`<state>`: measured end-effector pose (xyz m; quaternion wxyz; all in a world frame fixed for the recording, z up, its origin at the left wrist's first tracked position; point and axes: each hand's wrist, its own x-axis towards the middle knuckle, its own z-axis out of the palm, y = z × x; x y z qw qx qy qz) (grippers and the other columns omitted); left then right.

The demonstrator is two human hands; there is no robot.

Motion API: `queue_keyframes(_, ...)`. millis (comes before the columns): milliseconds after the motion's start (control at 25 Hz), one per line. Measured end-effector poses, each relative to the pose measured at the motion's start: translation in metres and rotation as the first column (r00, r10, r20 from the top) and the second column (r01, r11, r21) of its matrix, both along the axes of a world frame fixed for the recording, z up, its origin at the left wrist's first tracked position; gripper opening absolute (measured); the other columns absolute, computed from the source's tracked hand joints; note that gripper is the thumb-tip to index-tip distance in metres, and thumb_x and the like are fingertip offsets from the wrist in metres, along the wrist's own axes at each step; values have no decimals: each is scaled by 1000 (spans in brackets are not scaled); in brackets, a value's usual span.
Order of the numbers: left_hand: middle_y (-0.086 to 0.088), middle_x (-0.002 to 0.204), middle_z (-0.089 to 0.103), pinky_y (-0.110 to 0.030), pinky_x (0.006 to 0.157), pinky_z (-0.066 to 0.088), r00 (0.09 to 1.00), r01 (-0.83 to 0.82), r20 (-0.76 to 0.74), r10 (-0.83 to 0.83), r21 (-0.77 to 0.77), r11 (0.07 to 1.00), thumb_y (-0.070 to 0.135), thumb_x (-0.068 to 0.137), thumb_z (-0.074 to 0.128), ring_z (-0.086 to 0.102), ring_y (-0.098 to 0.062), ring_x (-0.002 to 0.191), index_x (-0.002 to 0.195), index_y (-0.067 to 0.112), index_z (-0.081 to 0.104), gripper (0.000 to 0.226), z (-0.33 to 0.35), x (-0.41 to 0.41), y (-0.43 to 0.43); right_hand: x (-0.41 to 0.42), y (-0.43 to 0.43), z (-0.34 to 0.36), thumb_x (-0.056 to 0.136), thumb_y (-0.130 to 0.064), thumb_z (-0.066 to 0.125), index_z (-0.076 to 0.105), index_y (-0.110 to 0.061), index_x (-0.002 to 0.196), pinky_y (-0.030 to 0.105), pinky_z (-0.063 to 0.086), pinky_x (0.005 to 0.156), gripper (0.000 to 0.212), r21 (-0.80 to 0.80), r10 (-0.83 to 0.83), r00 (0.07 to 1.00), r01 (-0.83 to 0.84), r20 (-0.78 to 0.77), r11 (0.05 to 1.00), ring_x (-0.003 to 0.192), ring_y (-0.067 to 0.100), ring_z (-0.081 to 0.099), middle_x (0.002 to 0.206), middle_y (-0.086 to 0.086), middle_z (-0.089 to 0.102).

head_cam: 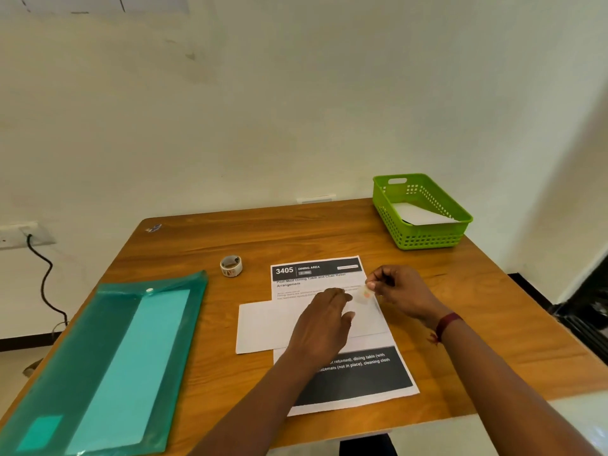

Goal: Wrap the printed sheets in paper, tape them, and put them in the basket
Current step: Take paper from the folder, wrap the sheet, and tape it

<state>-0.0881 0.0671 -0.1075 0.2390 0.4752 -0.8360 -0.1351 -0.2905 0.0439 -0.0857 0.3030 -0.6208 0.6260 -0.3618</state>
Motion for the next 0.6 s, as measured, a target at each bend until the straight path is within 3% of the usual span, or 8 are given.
queue_keyframes(80,1,146,47,-28,107,38,1000,12,11,-13,9,1000,33,102,48,46,-15,130,139,20,49,40,-4,-11,-1,-10,-9,3,89,-12,69,71,-18,84,11,47,64,9,67,80,990,-73,-113,995,80,7,63,84,-6,70)
queue_keyframes(200,2,148,45,-28,108,37,999,19,29,-20,34,999,35,103,45,44,-15,132,141,21,47,41,-15,-19,-4,-15,-23,3,89,-14,70,71,-23,86,9,41,65,10,160,189,953,-153,-238,975,82,4,61,86,-11,69)
queue_keyframes(600,-3,154,37,-40,114,29,983,63,177,-54,-45,997,32,103,37,34,-24,139,148,22,37,46,-33,-18,-8,-9,-47,-4,89,-12,69,73,-20,92,14,50,76,9,215,307,909,-252,-283,944,99,8,62,101,-4,71)
